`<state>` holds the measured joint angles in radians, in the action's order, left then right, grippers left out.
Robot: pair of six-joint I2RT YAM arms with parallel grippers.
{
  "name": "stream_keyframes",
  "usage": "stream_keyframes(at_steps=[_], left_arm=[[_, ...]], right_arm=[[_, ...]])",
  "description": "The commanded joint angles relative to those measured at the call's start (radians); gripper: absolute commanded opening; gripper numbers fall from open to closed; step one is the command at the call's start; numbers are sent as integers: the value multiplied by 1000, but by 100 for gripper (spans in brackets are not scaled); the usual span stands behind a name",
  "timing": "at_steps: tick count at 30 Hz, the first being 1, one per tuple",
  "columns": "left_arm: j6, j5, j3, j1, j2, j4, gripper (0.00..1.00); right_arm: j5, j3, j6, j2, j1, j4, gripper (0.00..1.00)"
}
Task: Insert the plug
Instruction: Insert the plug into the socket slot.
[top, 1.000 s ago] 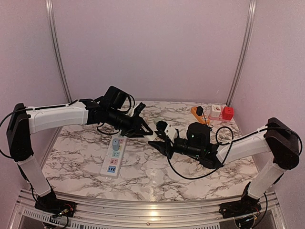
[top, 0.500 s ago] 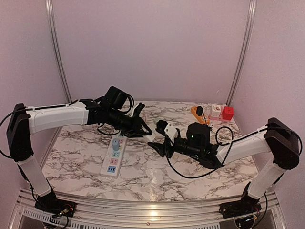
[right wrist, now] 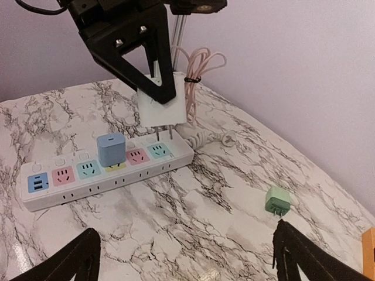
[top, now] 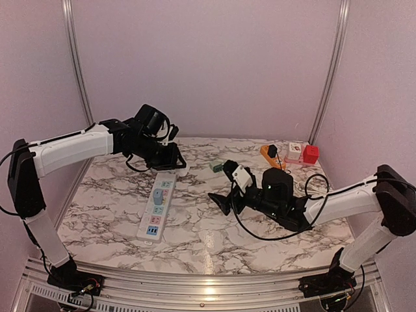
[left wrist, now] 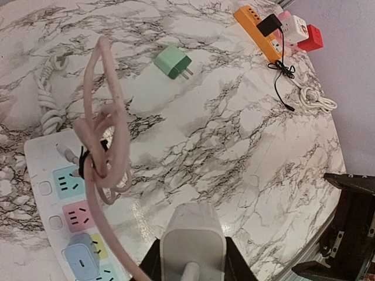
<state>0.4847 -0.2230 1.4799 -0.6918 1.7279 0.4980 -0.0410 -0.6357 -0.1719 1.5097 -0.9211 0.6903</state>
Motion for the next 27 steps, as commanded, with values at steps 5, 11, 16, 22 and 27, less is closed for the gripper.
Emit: stream_keyframes(at_steps=[5,11,16,22,27], left_arm=[[-105,270,80,67,56,107,0],[-117,368,118,112,159,158,0],[-120,414,119,112,204,161,0],[-96,398,119,112,215,163,0],[-98,381,116,112,239,160,0]], right_arm=[[-65,41,48,-103,-6,-60,98],[-77,81,55,-191,-7,-77,98],[-90,93,52,-234,-7,-93,99],[-92,98,57,-273,-6,-127,99],[-106,123,56,-308,-6,-122,99]])
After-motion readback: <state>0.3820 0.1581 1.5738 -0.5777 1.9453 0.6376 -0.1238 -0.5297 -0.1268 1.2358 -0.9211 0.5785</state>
